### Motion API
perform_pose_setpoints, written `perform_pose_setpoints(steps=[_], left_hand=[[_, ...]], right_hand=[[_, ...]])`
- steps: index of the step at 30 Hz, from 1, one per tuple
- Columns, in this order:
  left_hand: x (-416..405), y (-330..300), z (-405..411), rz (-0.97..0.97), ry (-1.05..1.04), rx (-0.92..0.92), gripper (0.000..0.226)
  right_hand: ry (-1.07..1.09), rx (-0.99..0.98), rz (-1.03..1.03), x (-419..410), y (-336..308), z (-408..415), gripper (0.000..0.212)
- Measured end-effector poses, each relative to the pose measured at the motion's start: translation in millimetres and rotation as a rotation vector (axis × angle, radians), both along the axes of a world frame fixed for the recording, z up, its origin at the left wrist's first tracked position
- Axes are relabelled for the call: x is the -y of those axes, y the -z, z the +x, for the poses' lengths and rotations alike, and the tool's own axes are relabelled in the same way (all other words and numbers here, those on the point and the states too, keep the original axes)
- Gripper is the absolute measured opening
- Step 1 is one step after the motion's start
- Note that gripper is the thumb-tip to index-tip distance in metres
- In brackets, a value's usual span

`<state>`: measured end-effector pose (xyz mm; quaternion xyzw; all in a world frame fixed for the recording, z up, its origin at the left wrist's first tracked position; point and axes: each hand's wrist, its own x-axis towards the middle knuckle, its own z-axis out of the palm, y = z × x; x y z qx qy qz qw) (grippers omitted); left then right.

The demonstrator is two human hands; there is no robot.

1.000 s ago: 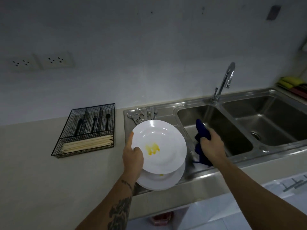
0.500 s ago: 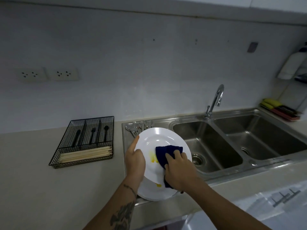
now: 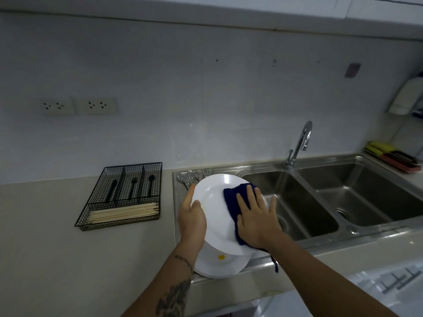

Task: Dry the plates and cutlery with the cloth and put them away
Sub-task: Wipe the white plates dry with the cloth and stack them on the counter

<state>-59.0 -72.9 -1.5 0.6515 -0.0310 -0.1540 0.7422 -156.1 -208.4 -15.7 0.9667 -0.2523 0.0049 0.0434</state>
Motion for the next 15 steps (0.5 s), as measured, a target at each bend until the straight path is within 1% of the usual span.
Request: perform_pose_setpoints(steps=[1, 3, 5, 7, 10, 12, 15], left_hand=[[0, -3, 3, -0.007, -0.010, 0.001, 0.048], [1, -9, 8, -0.018, -0.001, 0.016, 0.044], [3, -13, 9, -0.028, 0.016, 0.029, 0.045], [4, -12, 9, -0.029, 0.040, 0.043, 0.045], [6, -11, 11, -0.025, 0.131, 0.072, 0.047], [8, -17, 12, -0.010, 0.173, 0.099, 0.047], [6, -24, 15, -0.032, 0.173, 0.119, 0.048]], right_hand=[[0.004, 0.003, 0.015, -2, 1, -5, 0.076], [-0.038, 0.053, 0.132, -12, 5, -16, 0.072], [-0.135, 0.090, 0.278, -28, 4, -26, 0.064], [-0.249, 0.133, 0.317, -41, 1, -26, 0.062], [-0.308, 0.199, 0.249, -46, -7, -6, 0.062], [-0.271, 0.212, 0.180, -39, -14, 10, 0.064], [-0.174, 0.218, 0.067, -22, -23, 25, 0.068]])
